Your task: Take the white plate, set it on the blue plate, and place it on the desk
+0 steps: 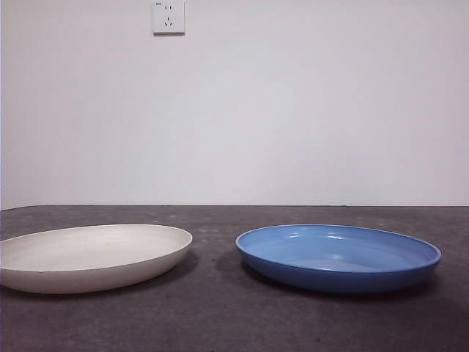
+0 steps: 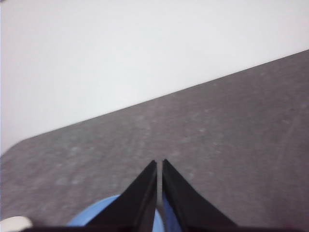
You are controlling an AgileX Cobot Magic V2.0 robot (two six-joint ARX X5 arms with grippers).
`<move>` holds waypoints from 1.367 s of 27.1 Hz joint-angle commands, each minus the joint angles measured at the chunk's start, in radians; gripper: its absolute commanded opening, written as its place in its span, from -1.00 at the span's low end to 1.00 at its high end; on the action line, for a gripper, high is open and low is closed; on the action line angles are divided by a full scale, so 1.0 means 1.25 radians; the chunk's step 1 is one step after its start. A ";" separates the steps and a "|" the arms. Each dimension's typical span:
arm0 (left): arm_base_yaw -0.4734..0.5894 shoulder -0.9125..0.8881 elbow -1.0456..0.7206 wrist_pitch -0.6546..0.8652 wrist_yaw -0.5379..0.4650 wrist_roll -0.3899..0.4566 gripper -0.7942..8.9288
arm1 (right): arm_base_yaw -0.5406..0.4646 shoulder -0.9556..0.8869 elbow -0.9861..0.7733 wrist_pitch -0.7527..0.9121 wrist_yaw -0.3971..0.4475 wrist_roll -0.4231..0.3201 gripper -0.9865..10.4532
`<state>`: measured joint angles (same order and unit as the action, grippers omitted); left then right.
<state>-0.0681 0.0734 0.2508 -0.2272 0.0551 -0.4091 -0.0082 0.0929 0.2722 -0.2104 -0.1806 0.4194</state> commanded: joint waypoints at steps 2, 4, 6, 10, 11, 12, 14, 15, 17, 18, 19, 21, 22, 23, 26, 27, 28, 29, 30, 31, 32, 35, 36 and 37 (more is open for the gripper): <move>-0.006 0.051 0.099 -0.034 0.004 -0.024 -0.82 | 0.007 0.062 0.073 -0.016 -0.042 0.021 -0.81; -0.007 0.085 0.153 -0.057 0.013 -0.023 -0.82 | 0.011 0.102 0.112 -0.043 -0.074 0.021 -0.81; -0.008 0.115 0.198 -0.074 0.031 -0.020 -0.82 | 0.014 0.136 0.143 -0.067 -0.105 0.020 -0.81; -0.009 0.184 0.283 -0.099 0.086 -0.018 -0.82 | 0.025 0.207 0.205 -0.108 -0.161 0.014 -0.81; -0.009 0.204 0.302 -0.103 0.107 -0.018 -0.82 | 0.031 0.228 0.220 -0.111 -0.178 0.014 -0.81; -0.009 0.216 0.314 -0.108 0.124 -0.019 -0.82 | 0.035 0.242 0.231 -0.114 -0.192 0.014 -0.81; -0.009 0.251 0.344 -0.125 0.167 -0.021 -0.82 | 0.047 0.277 0.256 -0.116 -0.222 0.010 -0.81; -0.009 0.265 0.356 -0.132 0.188 -0.024 -0.82 | 0.053 0.292 0.266 -0.114 -0.235 0.008 -0.81; -0.012 0.295 0.379 -0.149 0.234 -0.024 -0.82 | 0.068 0.322 0.287 -0.115 -0.264 0.004 -0.81; -0.015 0.305 0.387 -0.153 0.251 -0.024 -0.82 | 0.077 0.337 0.300 -0.119 -0.280 -0.003 -0.81; -0.020 0.315 0.396 -0.159 0.266 -0.023 -0.82 | 0.087 0.352 0.316 -0.133 -0.297 -0.014 -0.81; -0.031 0.330 0.411 -0.170 0.289 -0.023 -0.82 | 0.107 0.379 0.352 -0.181 -0.310 -0.042 -0.81; -0.037 0.335 0.419 -0.177 0.296 -0.020 -0.82 | 0.118 0.394 0.374 -0.215 -0.315 -0.066 -0.81; -0.045 0.341 0.427 -0.184 0.301 -0.014 -0.82 | 0.130 0.408 0.396 -0.254 -0.316 -0.092 -0.81; -0.071 0.350 0.438 -0.189 0.336 -0.009 -0.82 | 0.159 0.444 0.459 -0.370 -0.315 -0.163 -0.81; -0.079 0.351 0.439 -0.195 0.342 -0.008 -0.82 | 0.168 0.455 0.479 -0.410 -0.313 -0.186 -0.81; -0.090 0.352 0.439 -0.207 0.349 -0.004 -0.82 | 0.176 0.465 0.499 -0.454 -0.309 -0.208 -0.81; -0.098 0.352 0.439 -0.222 0.355 0.006 -0.82 | 0.180 0.471 0.510 -0.481 -0.311 -0.222 -0.81; -0.105 0.352 0.439 -0.240 0.357 0.016 -0.82 | 0.184 0.474 0.517 -0.499 -0.313 -0.229 -0.81; -0.114 0.352 0.439 -0.266 0.361 0.031 -0.82 | 0.189 0.474 0.522 -0.525 -0.317 -0.236 -0.81; -0.120 0.352 0.439 -0.287 0.369 0.040 -0.82 | 0.192 0.474 0.522 -0.536 -0.318 -0.237 -0.81; -0.129 0.352 0.439 -0.360 0.397 0.056 -0.82 | 0.194 0.468 0.522 -0.572 -0.317 -0.238 -0.80; -0.130 0.352 0.439 -0.377 0.397 0.062 -0.82 | 0.194 0.465 0.522 -0.581 -0.316 -0.238 -0.80; -0.131 0.352 0.439 -0.394 0.397 0.070 -0.82 | 0.194 0.462 0.522 -0.587 -0.317 -0.238 -0.80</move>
<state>-0.2276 0.5095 0.7845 -0.7231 0.5465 -0.3569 0.2295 0.6693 0.9119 -0.9459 -0.5732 0.1425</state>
